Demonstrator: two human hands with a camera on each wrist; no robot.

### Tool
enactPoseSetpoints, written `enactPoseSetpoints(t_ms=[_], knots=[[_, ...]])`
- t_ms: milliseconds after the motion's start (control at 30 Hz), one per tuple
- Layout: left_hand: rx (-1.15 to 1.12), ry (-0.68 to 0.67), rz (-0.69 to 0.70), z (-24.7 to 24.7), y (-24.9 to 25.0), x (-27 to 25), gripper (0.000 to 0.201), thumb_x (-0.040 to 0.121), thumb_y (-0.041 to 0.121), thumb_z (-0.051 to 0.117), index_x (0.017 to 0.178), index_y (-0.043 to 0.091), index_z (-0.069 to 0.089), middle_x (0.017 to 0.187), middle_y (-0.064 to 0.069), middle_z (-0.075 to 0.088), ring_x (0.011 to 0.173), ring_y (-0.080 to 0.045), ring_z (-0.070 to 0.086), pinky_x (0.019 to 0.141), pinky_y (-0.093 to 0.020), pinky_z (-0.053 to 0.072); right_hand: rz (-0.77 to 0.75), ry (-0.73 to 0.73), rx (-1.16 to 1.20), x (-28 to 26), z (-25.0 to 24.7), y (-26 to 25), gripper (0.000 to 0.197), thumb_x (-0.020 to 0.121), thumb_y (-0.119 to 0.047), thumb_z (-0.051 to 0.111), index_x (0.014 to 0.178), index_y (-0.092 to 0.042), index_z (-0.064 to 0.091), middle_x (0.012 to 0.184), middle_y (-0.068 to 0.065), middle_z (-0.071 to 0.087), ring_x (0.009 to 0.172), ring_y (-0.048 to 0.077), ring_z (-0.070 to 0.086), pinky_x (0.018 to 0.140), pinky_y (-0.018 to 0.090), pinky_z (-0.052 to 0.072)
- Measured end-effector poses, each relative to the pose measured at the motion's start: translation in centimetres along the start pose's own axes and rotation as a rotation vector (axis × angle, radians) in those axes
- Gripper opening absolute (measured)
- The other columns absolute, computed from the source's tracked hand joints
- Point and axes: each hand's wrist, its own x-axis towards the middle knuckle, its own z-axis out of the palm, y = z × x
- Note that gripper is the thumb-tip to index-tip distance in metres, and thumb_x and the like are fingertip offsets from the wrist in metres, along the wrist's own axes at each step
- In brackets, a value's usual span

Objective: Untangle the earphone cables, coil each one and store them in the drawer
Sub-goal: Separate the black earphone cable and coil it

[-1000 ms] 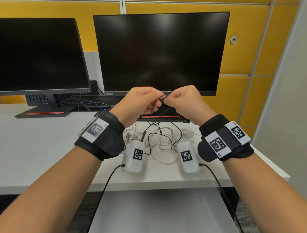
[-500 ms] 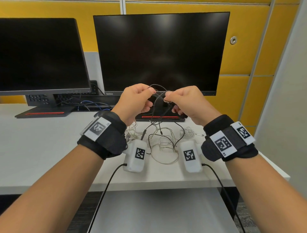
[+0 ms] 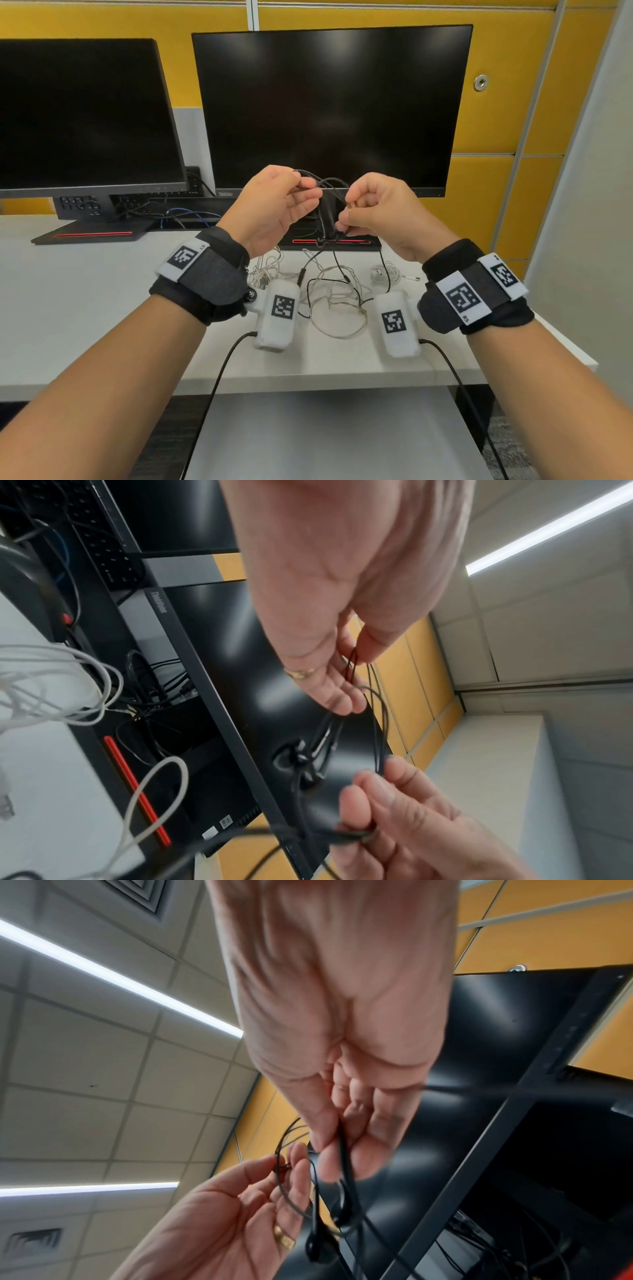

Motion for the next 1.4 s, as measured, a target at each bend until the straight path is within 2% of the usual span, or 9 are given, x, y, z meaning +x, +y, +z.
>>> enactPoseSetpoints(t_ms=[100, 267, 433, 600, 733, 1000, 1167, 1300, 1400], knots=[[0.043, 0.027, 0.082, -0.3, -0.1, 0.1, 0.009, 0.099, 0.006, 0.045, 0.099, 0.008, 0.054, 0.097, -0.007, 0.065, 0.091, -0.014, 0.068, 0.081, -0.023, 0.055, 0.039, -0.061, 0.091, -0.2, 0.1, 0.0, 0.026, 0.088, 0.004, 0.063, 0.100, -0.013, 0.048, 0.083, 0.012, 0.068, 0.068, 0.021, 0.071, 0.063, 0.032, 0.060], [0.367, 0.077, 0.213, -0.8, -0.5, 0.3, 0.006, 0.096, 0.012, 0.053, 0.093, 0.016, 0.057, 0.099, -0.005, 0.066, 0.097, -0.013, 0.066, 0.083, -0.021, 0.054, 0.058, -0.092, -0.026, -0.2, 0.1, -0.1, 0.011, 0.090, -0.002, 0.064, 0.094, -0.011, 0.058, 0.087, 0.010, 0.073, 0.061, 0.013, 0.069, 0.057, 0.027, 0.057], [0.443, 0.109, 0.179, -1.2, -0.7, 0.7, 0.011, 0.097, 0.012, 0.051, 0.089, 0.017, 0.057, 0.091, -0.003, 0.064, 0.083, -0.008, 0.065, 0.072, -0.017, 0.054, 0.026, -0.164, -0.023, -0.3, -0.6, -0.4, 0.022, 0.091, 0.006, 0.053, 0.089, -0.009, 0.069, 0.075, -0.004, 0.071, 0.066, 0.009, 0.062, 0.064, 0.026, 0.051], [0.359, 0.090, 0.142, -1.0, -0.6, 0.6, 0.010, 0.096, 0.010, 0.053, 0.090, 0.014, 0.059, 0.088, -0.004, 0.065, 0.079, -0.010, 0.067, 0.071, -0.019, 0.056, 0.103, -0.168, 0.008, -0.2, -0.3, -1.0, 0.033, 0.098, -0.006, 0.041, 0.104, -0.023, 0.069, 0.106, -0.004, 0.067, 0.082, 0.014, 0.063, 0.078, 0.032, 0.055], [0.439, 0.030, 0.085, -0.4, -1.0, 0.7, 0.008, 0.095, 0.012, 0.056, 0.099, 0.011, 0.063, 0.093, -0.008, 0.068, 0.086, -0.015, 0.069, 0.071, -0.020, 0.057, 0.047, -0.104, -0.012, 0.6, -0.1, -0.8, 0.039, 0.097, 0.003, 0.045, 0.125, -0.017, 0.062, 0.116, -0.005, 0.065, 0.072, 0.006, 0.065, 0.074, 0.027, 0.058], [0.346, -0.046, 0.014, 0.5, -1.5, 1.5, 0.046, 0.099, 0.030, 0.050, 0.137, 0.030, 0.025, 0.114, -0.005, 0.054, 0.068, -0.010, 0.065, 0.066, -0.024, 0.054, -0.015, 0.030, 0.066, 3.6, -0.2, -0.5, 0.029, 0.093, 0.005, 0.056, 0.111, -0.015, 0.066, 0.100, 0.003, 0.070, 0.072, 0.008, 0.068, 0.073, 0.025, 0.059], [0.593, -0.126, 0.076, -0.3, -2.8, 3.1, 0.018, 0.098, 0.027, 0.052, 0.102, 0.015, 0.065, 0.085, -0.003, 0.056, 0.058, -0.008, 0.044, 0.054, -0.021, 0.040, -0.001, 0.064, 0.094, 6.2, 0.1, 0.3, 0.023, 0.095, -0.006, 0.058, 0.114, -0.014, 0.067, 0.103, 0.004, 0.071, 0.072, 0.010, 0.065, 0.071, 0.025, 0.057], [0.475, -0.245, 0.124, -1.0, -2.8, 3.1, 0.024, 0.095, 0.024, 0.054, 0.080, 0.016, 0.071, 0.062, 0.006, 0.044, 0.054, -0.008, 0.034, 0.049, -0.019, 0.030, 0.001, 0.121, -0.007, 7.9, 0.6, 1.2, 0.024, 0.097, -0.010, 0.053, 0.111, -0.021, 0.068, 0.104, -0.004, 0.070, 0.083, 0.010, 0.063, 0.074, 0.026, 0.053], [0.440, -0.355, 0.108, -1.6, -2.7, 2.8, 0.037, 0.093, 0.021, 0.050, 0.063, 0.013, 0.069, 0.054, 0.005, 0.047, 0.054, -0.009, 0.038, 0.054, -0.022, 0.032, 0.001, 0.132, 0.001, 9.1, 0.5, 1.7, 0.036, 0.094, 0.004, 0.046, 0.114, -0.020, 0.066, 0.108, -0.005, 0.070, 0.083, 0.008, 0.063, 0.072, 0.022, 0.055]])
